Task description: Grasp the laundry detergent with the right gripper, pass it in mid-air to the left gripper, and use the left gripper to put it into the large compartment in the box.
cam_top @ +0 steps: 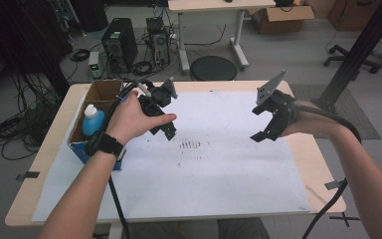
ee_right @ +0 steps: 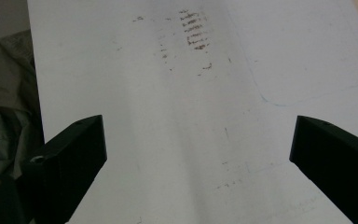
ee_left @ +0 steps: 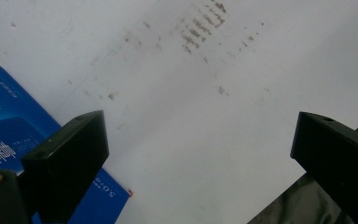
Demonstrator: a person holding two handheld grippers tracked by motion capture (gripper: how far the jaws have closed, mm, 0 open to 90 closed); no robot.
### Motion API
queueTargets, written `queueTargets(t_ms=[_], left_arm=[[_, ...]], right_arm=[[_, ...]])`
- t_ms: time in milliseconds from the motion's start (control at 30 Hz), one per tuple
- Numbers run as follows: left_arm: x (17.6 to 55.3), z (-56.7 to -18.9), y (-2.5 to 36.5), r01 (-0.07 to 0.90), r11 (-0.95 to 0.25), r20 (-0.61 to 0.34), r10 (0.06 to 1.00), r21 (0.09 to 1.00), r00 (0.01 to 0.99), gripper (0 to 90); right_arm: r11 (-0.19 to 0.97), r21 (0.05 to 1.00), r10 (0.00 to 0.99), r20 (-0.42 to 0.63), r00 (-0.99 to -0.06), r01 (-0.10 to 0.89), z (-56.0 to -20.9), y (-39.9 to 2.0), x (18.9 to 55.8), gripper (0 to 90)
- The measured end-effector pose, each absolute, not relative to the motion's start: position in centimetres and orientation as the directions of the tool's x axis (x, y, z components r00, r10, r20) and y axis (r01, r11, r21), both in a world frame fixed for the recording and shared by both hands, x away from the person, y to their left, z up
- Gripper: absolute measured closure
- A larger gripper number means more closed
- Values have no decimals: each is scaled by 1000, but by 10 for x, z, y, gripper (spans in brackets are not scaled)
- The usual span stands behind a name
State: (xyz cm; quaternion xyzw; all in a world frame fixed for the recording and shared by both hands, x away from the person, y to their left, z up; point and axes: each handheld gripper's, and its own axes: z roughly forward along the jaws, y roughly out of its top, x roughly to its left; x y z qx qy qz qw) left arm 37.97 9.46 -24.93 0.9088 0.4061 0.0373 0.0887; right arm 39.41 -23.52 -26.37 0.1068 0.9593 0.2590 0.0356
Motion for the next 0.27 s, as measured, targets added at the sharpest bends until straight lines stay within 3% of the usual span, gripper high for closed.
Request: queueTargets(t_ms=[267], left_arm=[[382,-251,99,735,-651,-10,747,189,665,47]], right_arm=[[845,501,218,-8,-976,185,-265,-233,395,35]])
